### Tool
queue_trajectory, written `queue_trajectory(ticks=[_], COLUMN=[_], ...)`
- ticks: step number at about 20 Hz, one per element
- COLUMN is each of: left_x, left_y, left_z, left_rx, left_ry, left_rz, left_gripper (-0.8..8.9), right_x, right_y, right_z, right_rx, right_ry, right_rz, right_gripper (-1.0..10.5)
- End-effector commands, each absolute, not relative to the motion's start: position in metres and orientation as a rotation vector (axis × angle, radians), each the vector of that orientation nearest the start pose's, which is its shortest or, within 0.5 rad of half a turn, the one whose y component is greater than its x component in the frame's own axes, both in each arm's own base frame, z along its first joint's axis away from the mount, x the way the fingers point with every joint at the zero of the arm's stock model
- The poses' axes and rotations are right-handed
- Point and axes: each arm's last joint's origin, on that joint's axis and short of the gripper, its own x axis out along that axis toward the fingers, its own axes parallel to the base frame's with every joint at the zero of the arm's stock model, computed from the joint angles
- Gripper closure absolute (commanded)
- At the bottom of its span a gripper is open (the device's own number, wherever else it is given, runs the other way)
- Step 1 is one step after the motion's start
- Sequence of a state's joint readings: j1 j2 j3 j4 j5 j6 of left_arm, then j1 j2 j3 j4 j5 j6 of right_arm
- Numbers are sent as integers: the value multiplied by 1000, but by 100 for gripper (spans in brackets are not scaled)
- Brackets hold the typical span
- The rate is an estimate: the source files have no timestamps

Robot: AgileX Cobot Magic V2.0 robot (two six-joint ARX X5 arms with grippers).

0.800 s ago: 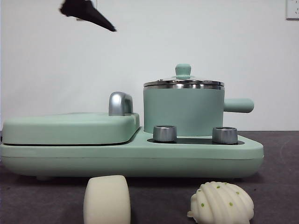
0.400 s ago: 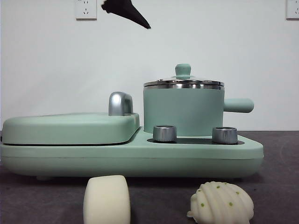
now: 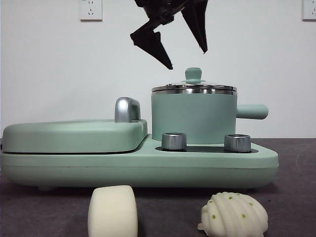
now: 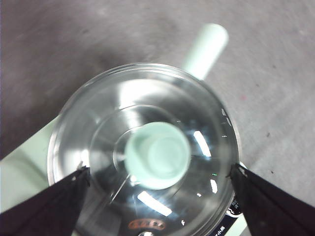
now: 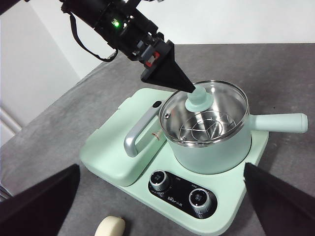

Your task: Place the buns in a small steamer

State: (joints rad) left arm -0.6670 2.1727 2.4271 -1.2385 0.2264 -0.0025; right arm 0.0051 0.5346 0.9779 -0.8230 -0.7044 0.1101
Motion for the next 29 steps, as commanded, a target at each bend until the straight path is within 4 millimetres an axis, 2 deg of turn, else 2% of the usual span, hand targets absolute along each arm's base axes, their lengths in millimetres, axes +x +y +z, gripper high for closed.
queue_trajectory(ticks=[1,12,15,24,29], left_x=[347,352,350,350,349], left_y=[-293,-307,-309,-313,-315], left_z=[357,339,339,327,326], left_rx=[282,343,355,385,400], left_ry=[938,938,936,982,976], left_rz=[-828,-850,-861,-842,-853], left_gripper=[371,457,536,543,715], right_x=[72,72,72,72,72], right_y=[19,19,19,19,19], right_z=[368,368,368,368,368], right_rx=[242,242,242,242,244], right_ry=[393,393,393,392,400], right_rz=[683,683,682,682,682], right_gripper=[365,365,365,365,365])
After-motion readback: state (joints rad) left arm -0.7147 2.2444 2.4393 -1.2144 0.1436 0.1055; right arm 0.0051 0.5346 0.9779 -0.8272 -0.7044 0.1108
